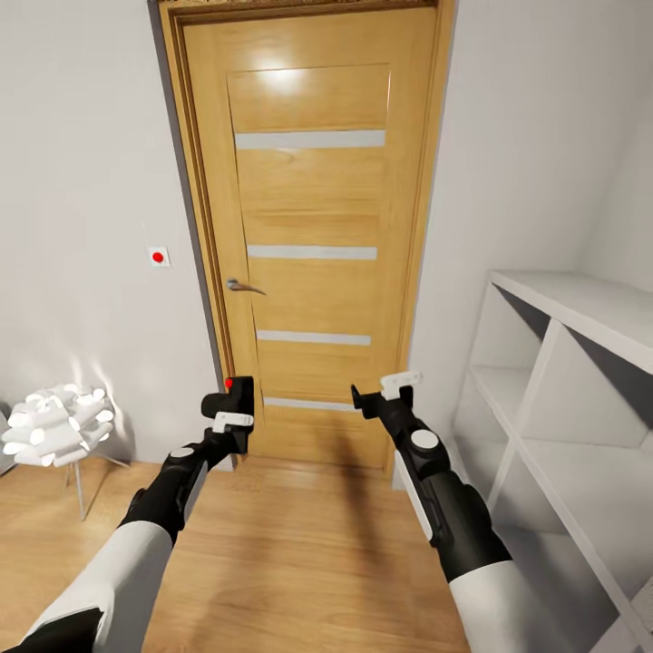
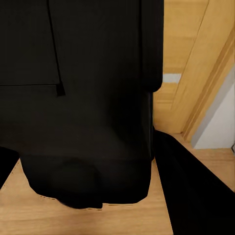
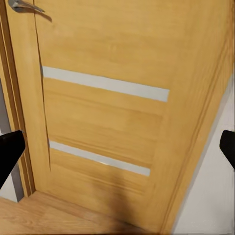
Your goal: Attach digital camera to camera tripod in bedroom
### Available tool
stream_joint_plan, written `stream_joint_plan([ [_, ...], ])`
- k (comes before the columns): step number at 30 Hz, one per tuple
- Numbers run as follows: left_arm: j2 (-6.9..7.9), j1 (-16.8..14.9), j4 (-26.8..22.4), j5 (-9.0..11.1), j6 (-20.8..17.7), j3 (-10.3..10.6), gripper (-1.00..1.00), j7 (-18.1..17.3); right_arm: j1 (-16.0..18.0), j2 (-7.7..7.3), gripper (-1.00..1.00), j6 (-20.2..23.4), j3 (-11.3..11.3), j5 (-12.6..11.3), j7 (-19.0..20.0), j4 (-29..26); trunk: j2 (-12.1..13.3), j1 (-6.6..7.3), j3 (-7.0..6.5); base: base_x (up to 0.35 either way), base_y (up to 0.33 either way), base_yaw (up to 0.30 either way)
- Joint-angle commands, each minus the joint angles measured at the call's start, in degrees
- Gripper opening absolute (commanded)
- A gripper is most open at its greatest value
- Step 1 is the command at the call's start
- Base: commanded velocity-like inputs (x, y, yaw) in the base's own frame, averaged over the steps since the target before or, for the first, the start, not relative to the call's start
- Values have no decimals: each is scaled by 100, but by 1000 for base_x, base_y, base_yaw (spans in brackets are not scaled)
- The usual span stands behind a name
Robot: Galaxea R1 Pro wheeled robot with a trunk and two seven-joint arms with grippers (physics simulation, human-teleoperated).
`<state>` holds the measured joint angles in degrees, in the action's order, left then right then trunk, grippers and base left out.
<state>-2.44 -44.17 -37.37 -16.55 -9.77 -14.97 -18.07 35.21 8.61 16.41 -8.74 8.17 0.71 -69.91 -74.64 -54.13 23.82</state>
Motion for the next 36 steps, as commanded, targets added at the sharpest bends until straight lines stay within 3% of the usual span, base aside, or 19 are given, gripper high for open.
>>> stream_joint_plan([
  [1,-10,-4,-12,-52,-23,-55,-100,-57,3,1,100,34,-3,57,-62,31,38,23,-12,0,0,0],
  [9,-10,-4,462,-50,6,-67,-100,11,3,31,100,37,-12,36,-188,112,358,198,-155,0,0,0],
  [14,-23,-4,688,-43,29,-68,-100,497,1,35,100,37,-13,36,-199,133,559,308,-245,0,0,0],
  [17,-26,-4,727,-42,34,-68,-100,598,-3,36,100,37,-13,36,-202,134,679,374,-299,0,0,0],
  [36,-19,-4,776,-33,36,-76,-100,647,-5,34,100,38,-8,44,-203,310,1441,791,-640,0,0,0],
])
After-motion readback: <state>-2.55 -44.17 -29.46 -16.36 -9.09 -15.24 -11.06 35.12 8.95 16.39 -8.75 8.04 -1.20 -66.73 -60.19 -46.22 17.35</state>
